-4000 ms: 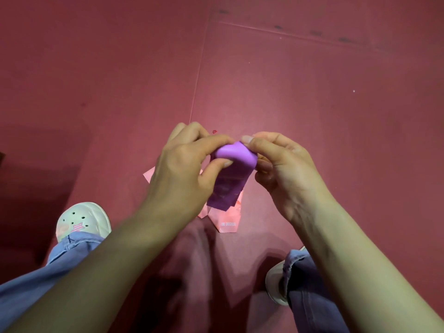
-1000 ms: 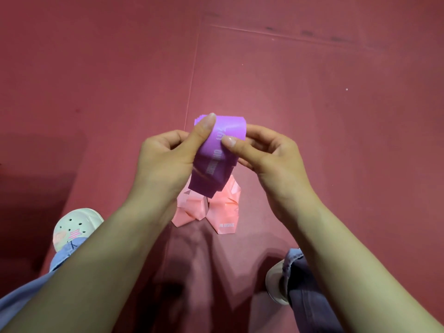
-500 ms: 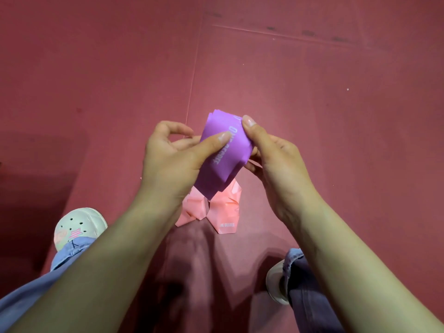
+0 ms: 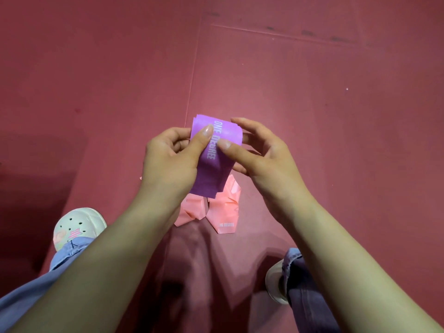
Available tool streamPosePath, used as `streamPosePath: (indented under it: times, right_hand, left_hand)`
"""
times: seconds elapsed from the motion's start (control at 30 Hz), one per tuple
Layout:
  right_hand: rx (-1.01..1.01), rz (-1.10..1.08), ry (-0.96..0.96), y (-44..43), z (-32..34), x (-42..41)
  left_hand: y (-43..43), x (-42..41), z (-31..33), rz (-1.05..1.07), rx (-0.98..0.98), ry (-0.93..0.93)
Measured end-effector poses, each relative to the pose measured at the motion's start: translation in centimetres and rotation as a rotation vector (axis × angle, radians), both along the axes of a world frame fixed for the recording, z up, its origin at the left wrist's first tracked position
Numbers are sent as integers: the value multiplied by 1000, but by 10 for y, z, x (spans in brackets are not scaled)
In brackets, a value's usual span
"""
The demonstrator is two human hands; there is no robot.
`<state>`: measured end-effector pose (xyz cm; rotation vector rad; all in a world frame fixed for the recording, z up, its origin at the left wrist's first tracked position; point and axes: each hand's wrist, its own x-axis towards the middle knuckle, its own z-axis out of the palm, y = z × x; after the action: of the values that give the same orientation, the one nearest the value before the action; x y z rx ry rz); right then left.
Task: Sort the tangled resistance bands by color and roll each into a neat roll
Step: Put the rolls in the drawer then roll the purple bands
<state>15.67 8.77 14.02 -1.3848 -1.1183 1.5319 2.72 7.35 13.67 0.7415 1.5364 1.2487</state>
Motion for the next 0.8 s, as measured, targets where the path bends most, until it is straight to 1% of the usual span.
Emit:
streamPosePath:
  times: [0.2, 0.33, 0.4, 0.6, 0.7, 0.8]
  right_hand:
    - [66, -31, 27, 1, 0, 3]
    - [100, -55, 55, 2, -1, 3]
    - [107, -65, 75, 2, -1, 4]
    - [39, -92, 47, 0, 1, 3]
    - [3, -88, 28, 0, 2, 2]
    - [-22, -51, 36, 0, 1, 0]
  left_hand:
    - [-2, 1, 0, -23, 20, -26]
    - [-3, 1, 2, -60, 18, -75]
    - [-3, 0, 3, -89, 30, -59]
    - [-3, -2, 7, -181, 82, 20]
    - [-3, -3, 8, -214, 106, 4]
    - [-2, -5, 7, -170, 132, 17]
